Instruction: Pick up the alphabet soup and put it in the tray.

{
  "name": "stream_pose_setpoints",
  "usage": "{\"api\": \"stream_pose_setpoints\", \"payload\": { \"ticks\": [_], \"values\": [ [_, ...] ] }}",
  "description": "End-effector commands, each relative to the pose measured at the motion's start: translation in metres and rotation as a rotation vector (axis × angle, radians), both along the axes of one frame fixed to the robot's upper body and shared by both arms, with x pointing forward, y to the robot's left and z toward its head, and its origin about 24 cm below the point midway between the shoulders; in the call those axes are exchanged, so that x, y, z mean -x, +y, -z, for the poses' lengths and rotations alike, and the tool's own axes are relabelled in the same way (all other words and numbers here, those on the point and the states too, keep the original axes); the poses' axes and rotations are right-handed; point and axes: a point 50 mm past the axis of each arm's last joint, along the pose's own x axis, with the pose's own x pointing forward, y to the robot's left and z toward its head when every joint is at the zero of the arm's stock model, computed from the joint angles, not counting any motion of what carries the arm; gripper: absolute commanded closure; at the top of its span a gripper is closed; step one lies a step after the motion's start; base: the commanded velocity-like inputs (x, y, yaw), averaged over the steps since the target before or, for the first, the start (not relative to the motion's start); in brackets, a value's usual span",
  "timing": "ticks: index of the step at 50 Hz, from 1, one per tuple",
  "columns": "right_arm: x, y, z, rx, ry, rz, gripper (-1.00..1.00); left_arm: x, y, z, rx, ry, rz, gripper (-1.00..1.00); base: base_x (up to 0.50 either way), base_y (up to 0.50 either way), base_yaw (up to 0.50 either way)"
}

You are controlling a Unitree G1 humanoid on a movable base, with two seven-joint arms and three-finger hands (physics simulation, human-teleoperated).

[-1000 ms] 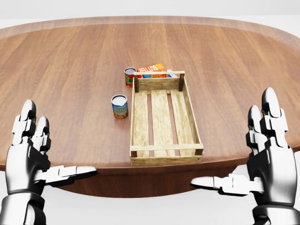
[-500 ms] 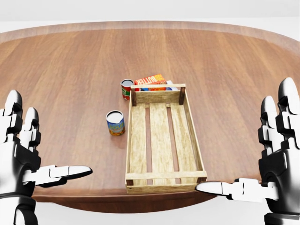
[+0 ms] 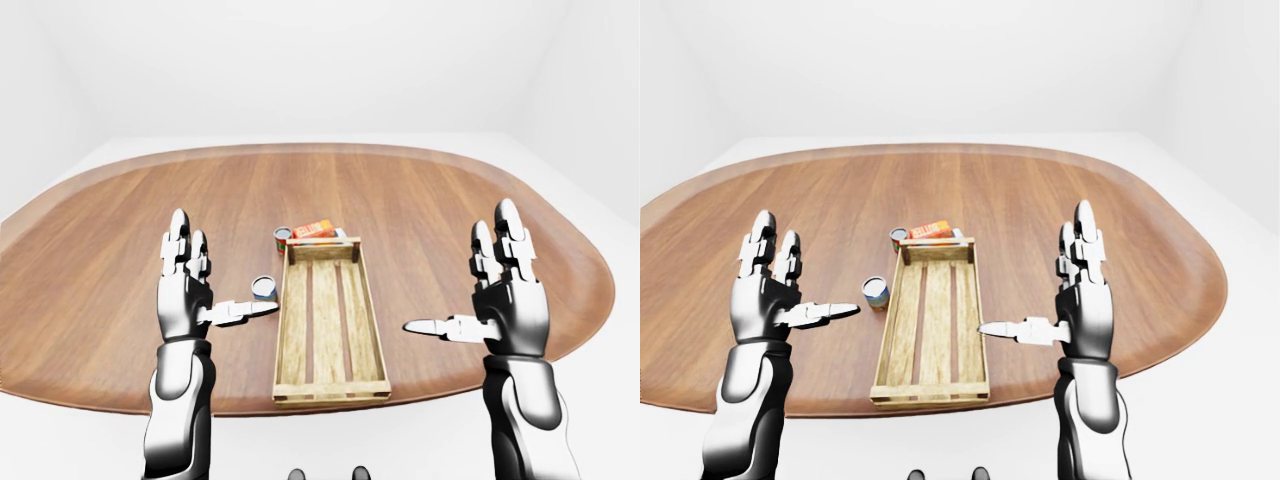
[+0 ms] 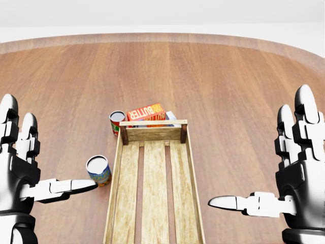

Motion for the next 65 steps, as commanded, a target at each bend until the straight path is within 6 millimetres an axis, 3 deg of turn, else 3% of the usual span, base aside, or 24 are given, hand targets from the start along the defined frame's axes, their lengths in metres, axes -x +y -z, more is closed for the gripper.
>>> {"api": "stream_pose_setpoints", "payload": {
  "ticks": [1, 45, 57, 65],
  "values": [
    [-0.004, 0.004, 0.003, 0.005, 0.013, -0.014, -1.00, 0.001, -0.001, -0.001, -0.006, -0.002, 0.000, -1.00, 0.40, -0.11, 0.00],
    [-0.001, 0.006, 0.004, -0.004, 0.019, -0.039, -1.00, 0.008, -0.004, -0.007, -0.050, -0.027, 0.030, -1.00, 0.38, -0.04, 0.00],
    [-0.001, 0.005, 0.000, -0.013, 0.000, -0.038, -1.00, -0.002, 0.004, -0.036, -0.571, -0.045, 0.186, -1.00, 0.00, 0.00, 0.00],
    [0.002, 0.009, -0.007, -0.005, -0.035, -0.049, -1.00, -0.025, 0.024, -0.022, -0.894, 0.178, 0.158, -1.00, 0.00, 0.00, 0.00]
  ]
}}
